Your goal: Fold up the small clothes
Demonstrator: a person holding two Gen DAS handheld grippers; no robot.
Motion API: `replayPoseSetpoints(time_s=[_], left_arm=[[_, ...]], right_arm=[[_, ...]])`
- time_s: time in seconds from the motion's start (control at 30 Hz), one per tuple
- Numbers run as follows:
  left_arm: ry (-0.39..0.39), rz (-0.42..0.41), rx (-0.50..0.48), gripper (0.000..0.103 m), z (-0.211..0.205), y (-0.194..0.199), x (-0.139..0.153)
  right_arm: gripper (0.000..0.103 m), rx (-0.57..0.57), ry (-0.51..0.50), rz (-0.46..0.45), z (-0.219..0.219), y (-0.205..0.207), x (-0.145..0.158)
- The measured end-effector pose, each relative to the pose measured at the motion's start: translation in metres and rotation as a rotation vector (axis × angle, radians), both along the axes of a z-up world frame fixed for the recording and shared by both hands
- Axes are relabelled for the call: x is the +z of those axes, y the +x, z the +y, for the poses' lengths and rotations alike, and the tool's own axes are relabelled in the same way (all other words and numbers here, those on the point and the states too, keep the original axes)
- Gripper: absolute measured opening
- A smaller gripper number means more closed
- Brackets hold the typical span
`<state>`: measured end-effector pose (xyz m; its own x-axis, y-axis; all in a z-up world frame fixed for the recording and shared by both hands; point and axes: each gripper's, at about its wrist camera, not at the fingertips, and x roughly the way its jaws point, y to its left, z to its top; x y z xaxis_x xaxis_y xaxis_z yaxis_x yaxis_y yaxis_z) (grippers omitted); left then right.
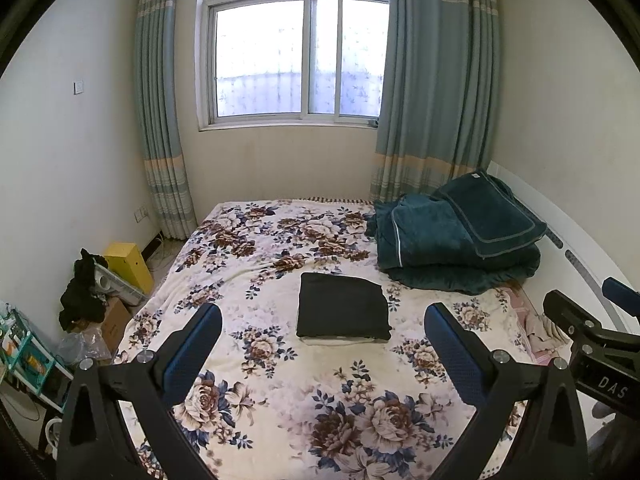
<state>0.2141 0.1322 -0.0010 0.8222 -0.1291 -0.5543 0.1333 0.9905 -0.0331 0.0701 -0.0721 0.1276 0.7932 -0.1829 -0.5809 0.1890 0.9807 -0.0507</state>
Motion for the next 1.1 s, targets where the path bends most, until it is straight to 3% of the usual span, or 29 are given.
replayPoseSetpoints(time_s=[1.1], left_arm=[[-0.001,-0.013,0.008,0.103,0.002,0.009,0.011]], right_arm=[[0.103,-0.014,0.004,-0.009,0.011,-0.002,-0.003]])
